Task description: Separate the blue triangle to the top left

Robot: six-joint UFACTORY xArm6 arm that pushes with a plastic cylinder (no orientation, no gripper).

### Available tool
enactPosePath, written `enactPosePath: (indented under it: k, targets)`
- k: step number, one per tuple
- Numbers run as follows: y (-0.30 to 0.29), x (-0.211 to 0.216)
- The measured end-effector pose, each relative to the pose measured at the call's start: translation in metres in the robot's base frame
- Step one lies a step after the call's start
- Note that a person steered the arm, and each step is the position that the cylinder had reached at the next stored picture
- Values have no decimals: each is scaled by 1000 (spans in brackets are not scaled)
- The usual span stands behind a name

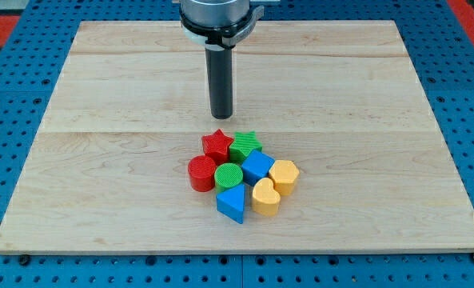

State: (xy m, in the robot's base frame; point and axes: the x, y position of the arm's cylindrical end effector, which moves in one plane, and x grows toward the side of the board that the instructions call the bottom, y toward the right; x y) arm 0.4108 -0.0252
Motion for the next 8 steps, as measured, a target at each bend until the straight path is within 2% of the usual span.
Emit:
enactPosePath:
  k: [2, 3, 4, 5, 6, 8]
  targets:
    - [4, -11]
    - [35, -6]
    - [91, 11]
    - [145, 48]
    - [162, 97]
    - [135, 189]
